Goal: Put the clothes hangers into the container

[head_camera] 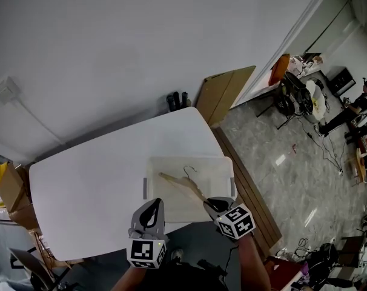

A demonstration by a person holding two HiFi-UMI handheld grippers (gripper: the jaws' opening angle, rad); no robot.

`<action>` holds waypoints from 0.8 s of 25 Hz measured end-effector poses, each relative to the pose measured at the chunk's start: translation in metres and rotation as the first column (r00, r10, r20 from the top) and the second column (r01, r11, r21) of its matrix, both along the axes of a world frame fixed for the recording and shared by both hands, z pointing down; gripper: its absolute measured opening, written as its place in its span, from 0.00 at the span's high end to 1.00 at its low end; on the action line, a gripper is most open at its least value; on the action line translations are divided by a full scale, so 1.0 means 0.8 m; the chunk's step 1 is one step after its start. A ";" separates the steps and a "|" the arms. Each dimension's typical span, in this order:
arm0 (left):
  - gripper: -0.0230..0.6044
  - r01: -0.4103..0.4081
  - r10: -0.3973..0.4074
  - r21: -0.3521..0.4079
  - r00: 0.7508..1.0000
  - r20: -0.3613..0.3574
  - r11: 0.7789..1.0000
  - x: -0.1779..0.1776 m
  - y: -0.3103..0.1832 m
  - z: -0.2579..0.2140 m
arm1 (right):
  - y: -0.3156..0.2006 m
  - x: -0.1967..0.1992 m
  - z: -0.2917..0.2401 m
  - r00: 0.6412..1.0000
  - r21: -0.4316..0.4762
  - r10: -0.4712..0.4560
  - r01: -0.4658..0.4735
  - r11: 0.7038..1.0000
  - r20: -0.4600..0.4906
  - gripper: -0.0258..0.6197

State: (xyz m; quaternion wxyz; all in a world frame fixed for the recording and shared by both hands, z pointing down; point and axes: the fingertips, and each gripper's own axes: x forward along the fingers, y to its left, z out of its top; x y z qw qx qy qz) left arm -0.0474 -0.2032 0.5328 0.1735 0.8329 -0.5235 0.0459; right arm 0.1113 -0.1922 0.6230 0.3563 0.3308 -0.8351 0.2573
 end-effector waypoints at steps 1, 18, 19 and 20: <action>0.95 0.001 -0.001 -0.001 1.000 0.000 1.000 0.000 -0.001 0.001 | -0.001 0.000 0.002 1.000 -0.003 0.000 0.000 1.000 -0.001 0.87; 0.95 0.004 -0.004 -0.021 1.000 0.002 1.000 -0.002 -0.016 0.014 | -0.024 0.001 0.021 1.000 -0.019 0.010 -0.010 1.000 -0.004 0.87; 0.95 0.005 -0.005 -0.022 1.000 0.002 1.000 -0.003 -0.016 0.015 | -0.025 0.001 0.022 1.000 -0.019 0.010 -0.010 1.000 -0.006 0.87; 0.95 0.005 -0.005 -0.023 1.000 0.002 1.000 -0.003 -0.016 0.015 | -0.026 0.000 0.023 1.000 -0.018 0.010 -0.010 1.000 -0.006 0.87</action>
